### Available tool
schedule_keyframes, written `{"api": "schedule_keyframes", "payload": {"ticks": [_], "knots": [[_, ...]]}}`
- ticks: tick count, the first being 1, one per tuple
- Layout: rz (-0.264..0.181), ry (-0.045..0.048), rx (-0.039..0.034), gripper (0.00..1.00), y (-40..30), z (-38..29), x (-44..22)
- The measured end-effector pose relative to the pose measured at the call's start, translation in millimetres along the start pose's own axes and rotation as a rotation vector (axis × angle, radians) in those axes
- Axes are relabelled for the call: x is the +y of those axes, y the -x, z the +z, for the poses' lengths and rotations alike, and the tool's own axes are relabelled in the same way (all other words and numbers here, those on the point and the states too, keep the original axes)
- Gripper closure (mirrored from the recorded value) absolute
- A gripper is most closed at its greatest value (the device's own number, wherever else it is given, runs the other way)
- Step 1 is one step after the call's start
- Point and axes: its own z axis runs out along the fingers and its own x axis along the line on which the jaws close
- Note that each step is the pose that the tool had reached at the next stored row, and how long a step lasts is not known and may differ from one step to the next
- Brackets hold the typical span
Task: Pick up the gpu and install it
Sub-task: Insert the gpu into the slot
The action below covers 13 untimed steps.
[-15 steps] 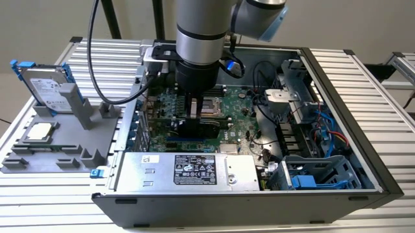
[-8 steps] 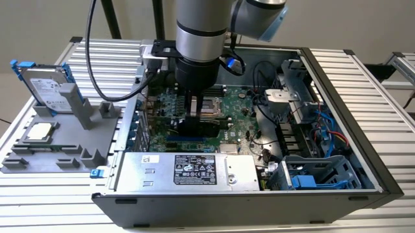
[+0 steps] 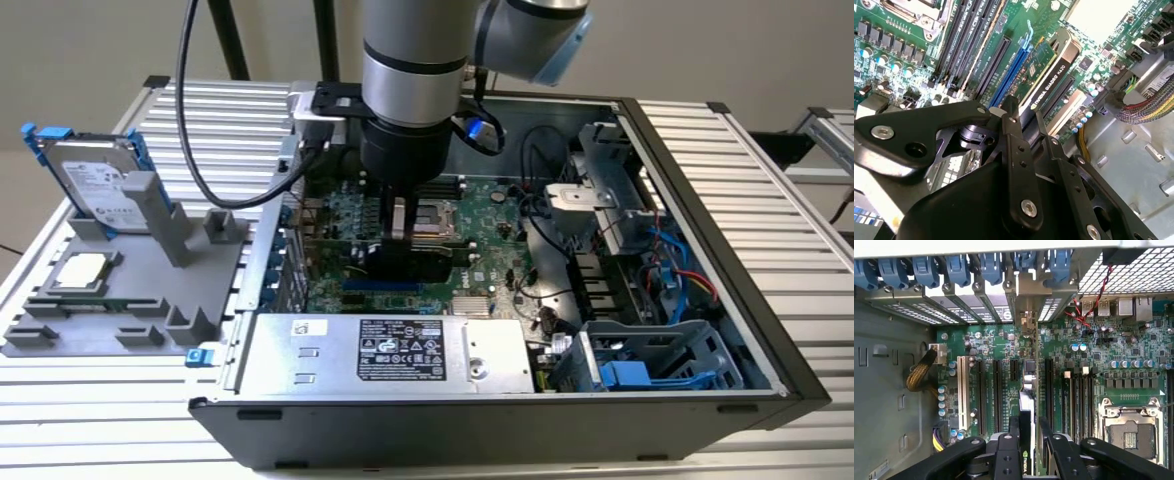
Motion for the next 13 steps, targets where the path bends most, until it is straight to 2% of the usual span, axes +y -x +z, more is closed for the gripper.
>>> {"api": "schedule_keyframes", "payload": {"ticks": [13], "knots": [[-0.008,0.0003,0.0007,1.0,1.5,1.9,2.8]]}}
